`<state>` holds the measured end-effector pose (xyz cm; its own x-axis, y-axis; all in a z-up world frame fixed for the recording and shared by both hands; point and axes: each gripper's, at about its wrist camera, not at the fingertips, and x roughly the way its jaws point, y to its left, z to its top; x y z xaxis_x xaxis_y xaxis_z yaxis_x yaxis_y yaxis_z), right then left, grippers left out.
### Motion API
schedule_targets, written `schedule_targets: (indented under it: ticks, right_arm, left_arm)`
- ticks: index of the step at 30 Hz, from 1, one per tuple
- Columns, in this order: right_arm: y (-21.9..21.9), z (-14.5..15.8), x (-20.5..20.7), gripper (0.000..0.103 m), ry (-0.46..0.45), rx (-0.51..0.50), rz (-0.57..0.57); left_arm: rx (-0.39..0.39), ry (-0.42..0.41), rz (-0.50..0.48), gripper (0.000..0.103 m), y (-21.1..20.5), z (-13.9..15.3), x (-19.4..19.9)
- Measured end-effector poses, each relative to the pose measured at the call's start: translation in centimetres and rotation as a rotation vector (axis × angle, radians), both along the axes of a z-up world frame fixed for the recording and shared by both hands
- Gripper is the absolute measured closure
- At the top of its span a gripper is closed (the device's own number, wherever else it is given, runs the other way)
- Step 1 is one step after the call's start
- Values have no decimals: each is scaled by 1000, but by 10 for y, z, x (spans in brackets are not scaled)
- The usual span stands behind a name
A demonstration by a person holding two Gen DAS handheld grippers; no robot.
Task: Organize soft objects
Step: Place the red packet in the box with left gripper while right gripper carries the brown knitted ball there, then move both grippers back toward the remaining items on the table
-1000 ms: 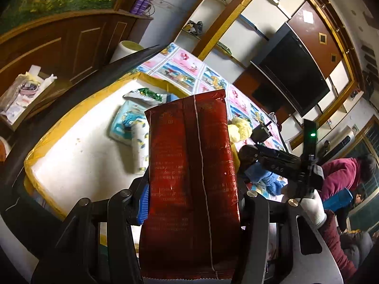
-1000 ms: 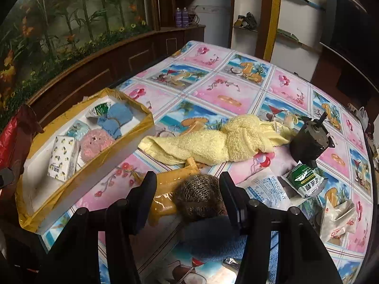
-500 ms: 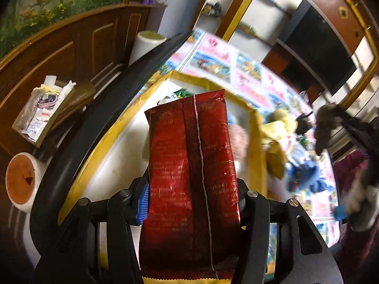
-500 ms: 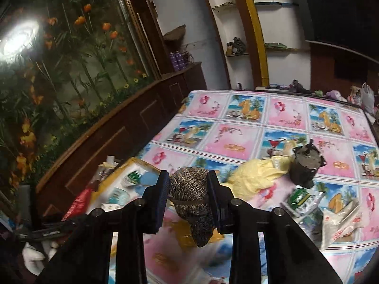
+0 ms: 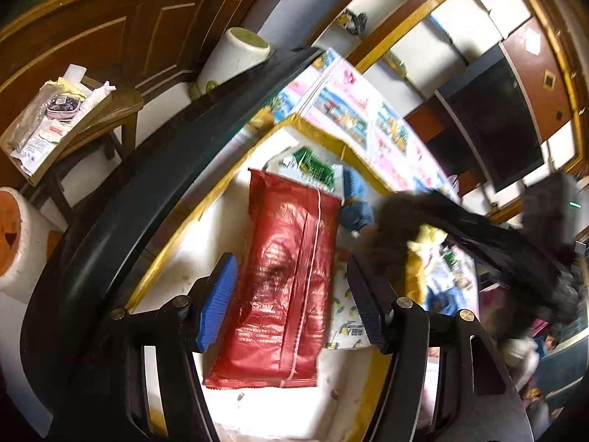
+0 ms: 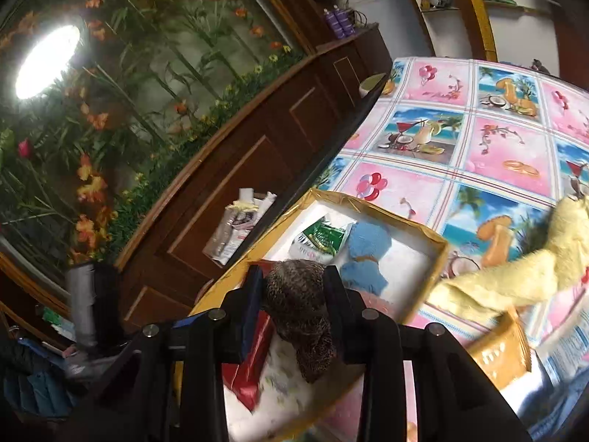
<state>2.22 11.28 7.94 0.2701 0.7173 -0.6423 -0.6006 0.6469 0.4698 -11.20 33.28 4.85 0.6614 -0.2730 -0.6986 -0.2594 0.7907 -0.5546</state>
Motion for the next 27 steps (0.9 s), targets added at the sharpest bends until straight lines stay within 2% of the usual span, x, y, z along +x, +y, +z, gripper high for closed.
schedule_targets:
  ticks: [4,6,7,9,13,14,17,20,23,27]
  right_arm:
    - [23,-9,7,67,-37,-74,-13]
    - [18,-5,4,66,-41,-40,-8]
    - [11,-2,2,62,-48,-29,-9]
    - [-6,6,-3,58,-85,-24,-19]
    - [-75,21,-19,57,-174,-25,-96]
    - [-96,22,-21,52,-182,-28,-129]
    - [-166,17,-21,42,-205,-62,-280]
    - [-227,-1,-17,41,-174,-97,-412]
    - [-267,-26,-18,41,-122,-87,-482]
    - [-292,-51,-16,41,-110,-56,-530]
  left_arm:
    - [1,-63,7,41,-2,19,-12]
    - [7,-95,1,41,-6,26,-20]
    - [3,-106,-5,41,-7,29,-22]
    - [-15,-126,-27,41,-14,34,-26]
    - [-46,-159,-115,41,-39,41,-28]
    - [-38,-163,-156,41,-51,42,-27]
    - [3,-151,-257,41,-90,43,-16]
    - [42,-99,-334,41,-133,36,1]
    - [118,-50,-384,41,-175,30,19]
    - [255,-44,-431,41,-220,28,50]
